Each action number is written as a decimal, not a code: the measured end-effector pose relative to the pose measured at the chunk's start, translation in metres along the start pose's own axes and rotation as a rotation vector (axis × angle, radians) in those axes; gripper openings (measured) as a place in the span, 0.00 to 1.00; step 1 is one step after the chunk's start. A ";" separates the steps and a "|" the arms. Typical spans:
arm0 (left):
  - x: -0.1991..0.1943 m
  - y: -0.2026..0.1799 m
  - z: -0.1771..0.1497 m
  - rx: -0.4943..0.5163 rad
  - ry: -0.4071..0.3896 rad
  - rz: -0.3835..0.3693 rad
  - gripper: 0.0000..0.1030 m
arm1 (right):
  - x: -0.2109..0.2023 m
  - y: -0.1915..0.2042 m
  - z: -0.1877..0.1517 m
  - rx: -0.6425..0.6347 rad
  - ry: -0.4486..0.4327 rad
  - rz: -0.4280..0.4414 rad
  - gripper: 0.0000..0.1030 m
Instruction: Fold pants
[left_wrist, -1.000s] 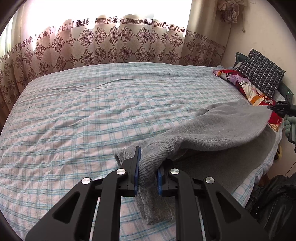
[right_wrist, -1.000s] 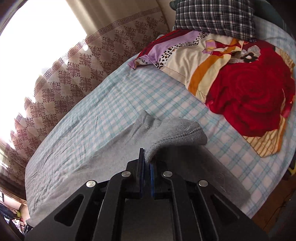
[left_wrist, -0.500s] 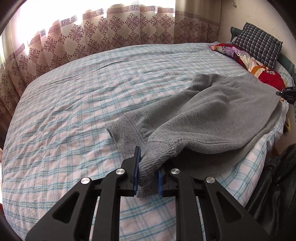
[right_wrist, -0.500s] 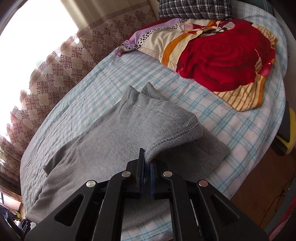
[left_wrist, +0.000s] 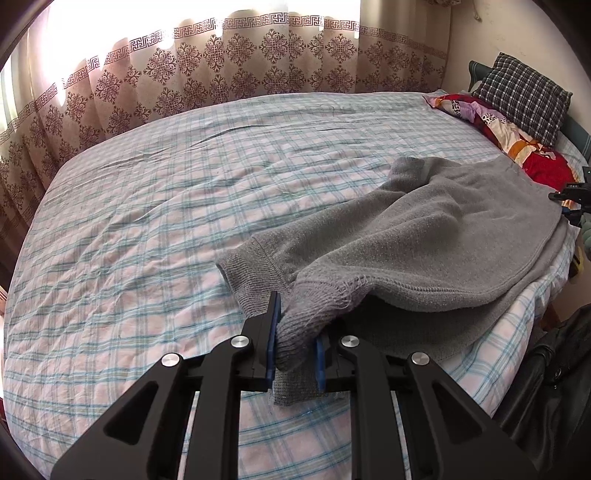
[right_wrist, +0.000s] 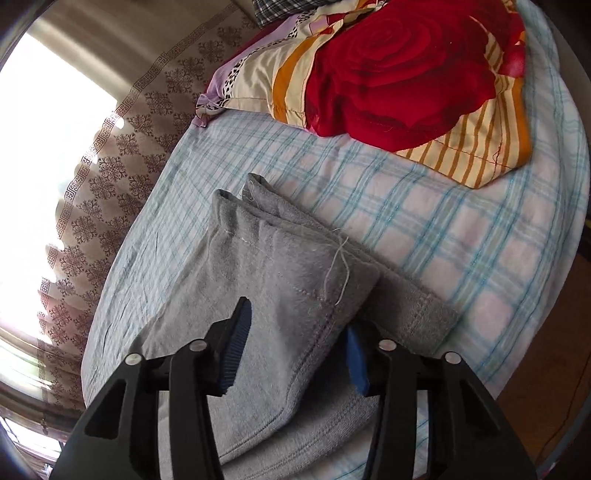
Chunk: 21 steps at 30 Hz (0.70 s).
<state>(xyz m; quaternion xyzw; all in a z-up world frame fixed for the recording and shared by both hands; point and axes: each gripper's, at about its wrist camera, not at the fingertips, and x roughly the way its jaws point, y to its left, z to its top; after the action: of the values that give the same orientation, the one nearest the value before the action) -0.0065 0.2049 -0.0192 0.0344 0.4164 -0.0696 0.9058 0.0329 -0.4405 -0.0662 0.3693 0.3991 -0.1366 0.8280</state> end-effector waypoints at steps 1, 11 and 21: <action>0.000 0.000 0.001 -0.004 0.000 0.001 0.15 | -0.001 0.000 0.000 -0.006 -0.003 -0.007 0.17; -0.009 0.006 0.003 -0.015 -0.017 -0.020 0.15 | -0.055 0.007 -0.010 -0.155 -0.089 -0.155 0.11; 0.012 -0.005 -0.028 0.103 0.113 0.101 0.32 | -0.047 -0.003 -0.018 -0.196 -0.095 -0.290 0.33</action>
<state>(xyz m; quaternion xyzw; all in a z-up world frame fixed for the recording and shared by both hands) -0.0206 0.2024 -0.0471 0.1058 0.4606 -0.0431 0.8802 -0.0094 -0.4325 -0.0390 0.2186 0.4202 -0.2323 0.8495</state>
